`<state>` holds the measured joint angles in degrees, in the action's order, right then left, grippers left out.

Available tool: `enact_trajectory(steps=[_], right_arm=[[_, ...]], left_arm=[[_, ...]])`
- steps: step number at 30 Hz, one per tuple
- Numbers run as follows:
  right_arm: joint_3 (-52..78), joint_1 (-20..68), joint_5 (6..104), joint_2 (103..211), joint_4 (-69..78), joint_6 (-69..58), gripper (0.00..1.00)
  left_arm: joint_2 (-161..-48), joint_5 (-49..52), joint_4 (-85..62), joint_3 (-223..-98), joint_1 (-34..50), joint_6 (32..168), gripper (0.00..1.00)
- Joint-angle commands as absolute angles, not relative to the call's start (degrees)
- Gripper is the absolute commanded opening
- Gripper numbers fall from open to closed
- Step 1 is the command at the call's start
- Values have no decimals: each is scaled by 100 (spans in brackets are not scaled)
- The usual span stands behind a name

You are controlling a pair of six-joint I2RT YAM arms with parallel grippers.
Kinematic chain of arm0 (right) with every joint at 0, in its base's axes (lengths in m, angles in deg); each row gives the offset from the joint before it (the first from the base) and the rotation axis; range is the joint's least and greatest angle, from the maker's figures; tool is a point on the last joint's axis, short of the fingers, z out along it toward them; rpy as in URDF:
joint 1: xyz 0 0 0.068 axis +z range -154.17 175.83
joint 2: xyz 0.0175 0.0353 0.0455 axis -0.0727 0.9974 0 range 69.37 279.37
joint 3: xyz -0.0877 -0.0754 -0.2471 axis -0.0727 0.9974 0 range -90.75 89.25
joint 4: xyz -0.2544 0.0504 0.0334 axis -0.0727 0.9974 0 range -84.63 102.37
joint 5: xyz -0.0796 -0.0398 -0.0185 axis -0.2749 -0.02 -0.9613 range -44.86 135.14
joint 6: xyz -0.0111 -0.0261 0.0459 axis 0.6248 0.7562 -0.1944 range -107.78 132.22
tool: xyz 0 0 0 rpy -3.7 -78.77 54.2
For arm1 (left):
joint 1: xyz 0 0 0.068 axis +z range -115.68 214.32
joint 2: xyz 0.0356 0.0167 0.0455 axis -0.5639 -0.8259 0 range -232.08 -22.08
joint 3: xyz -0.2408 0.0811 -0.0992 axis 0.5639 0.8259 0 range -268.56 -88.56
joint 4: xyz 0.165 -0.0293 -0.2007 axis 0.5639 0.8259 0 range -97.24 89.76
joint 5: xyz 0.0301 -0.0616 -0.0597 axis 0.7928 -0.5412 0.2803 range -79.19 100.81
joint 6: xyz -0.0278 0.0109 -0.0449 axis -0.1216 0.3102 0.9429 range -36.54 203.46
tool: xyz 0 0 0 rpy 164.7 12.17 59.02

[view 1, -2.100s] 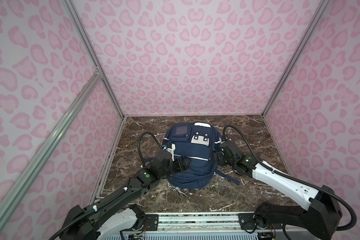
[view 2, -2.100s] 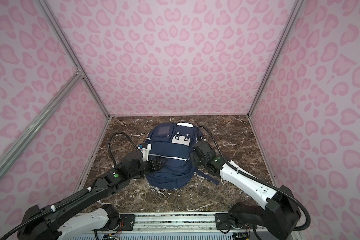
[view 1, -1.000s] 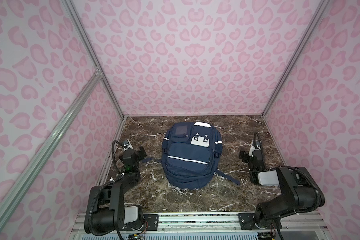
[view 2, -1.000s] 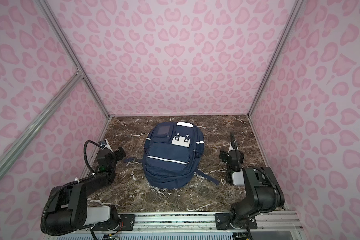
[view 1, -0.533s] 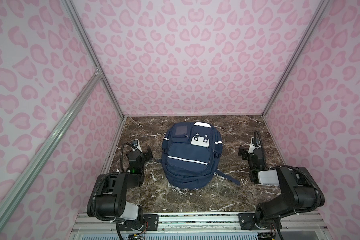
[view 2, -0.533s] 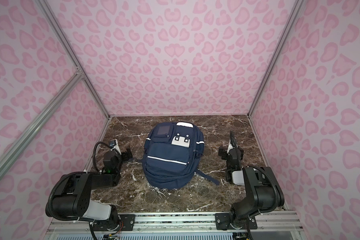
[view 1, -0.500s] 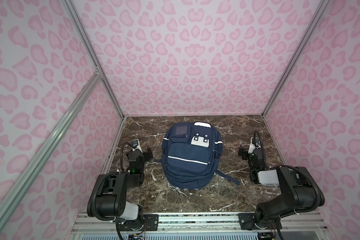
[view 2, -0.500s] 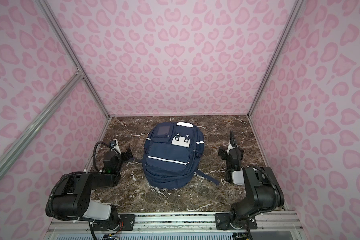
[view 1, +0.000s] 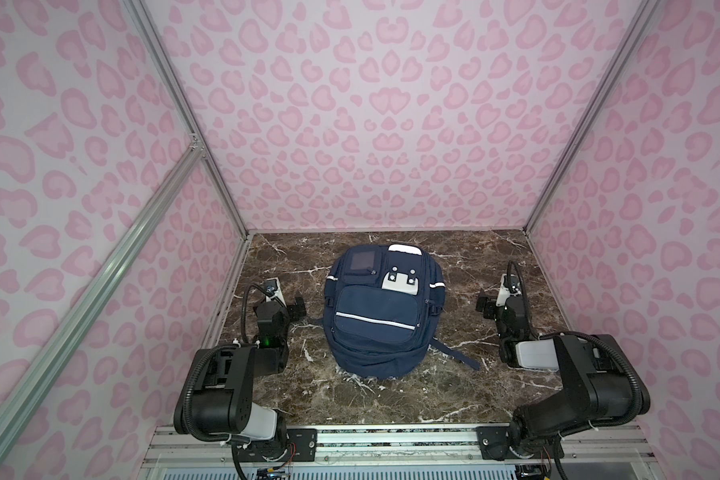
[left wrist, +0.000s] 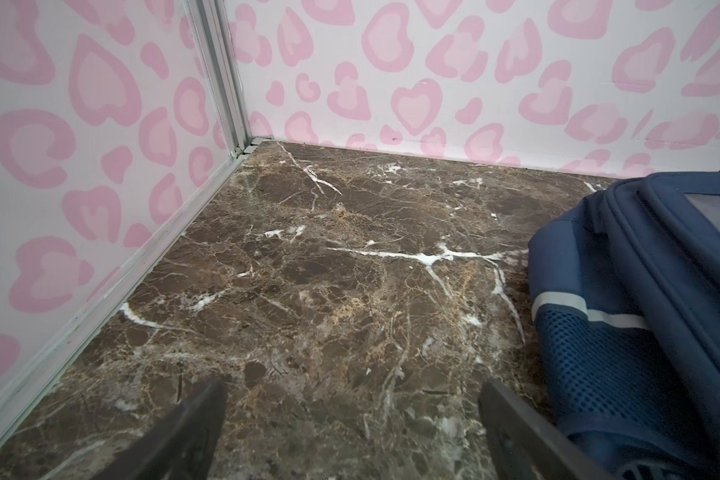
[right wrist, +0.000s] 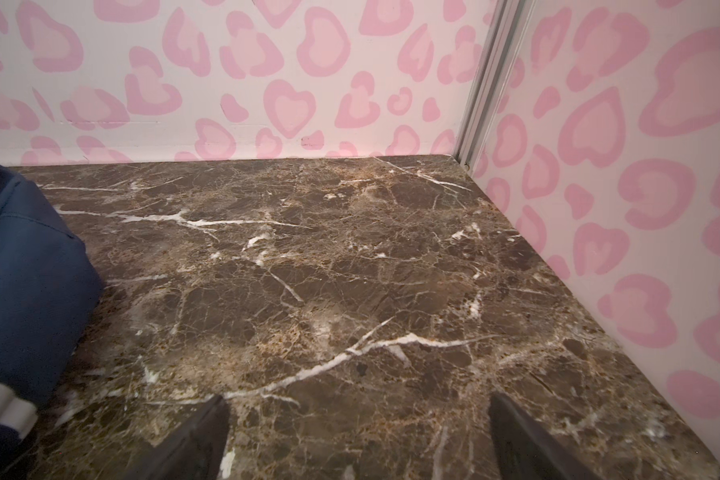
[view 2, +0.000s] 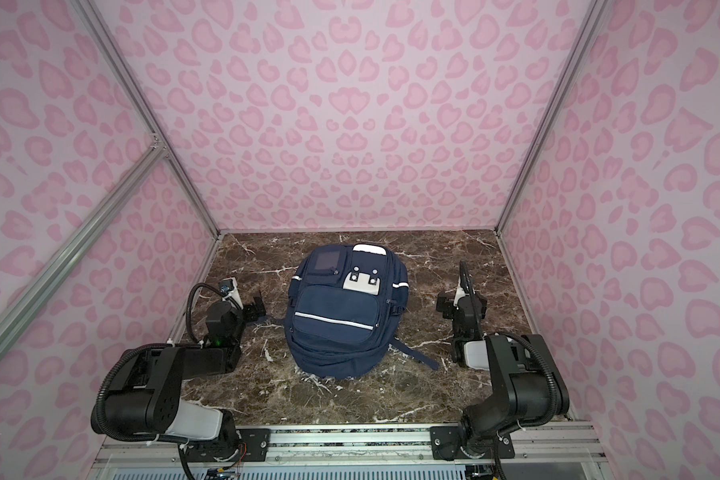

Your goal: Pack the student bag

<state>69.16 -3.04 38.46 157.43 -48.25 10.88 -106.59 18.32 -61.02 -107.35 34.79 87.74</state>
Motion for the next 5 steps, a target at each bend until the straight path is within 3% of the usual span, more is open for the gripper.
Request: enact_trajectory(steps=[1, 5], right_arm=[[6908, -294, 3764, 15746, -4882, 1090, 99], [6920, -294, 3762, 15744, -4882, 1091, 99]], left_arm=[[-10729, 1764, -6120, -10886, 3481, 8677, 98], [-10650, 1706, -6264, -10766, 3500, 8664, 98]])
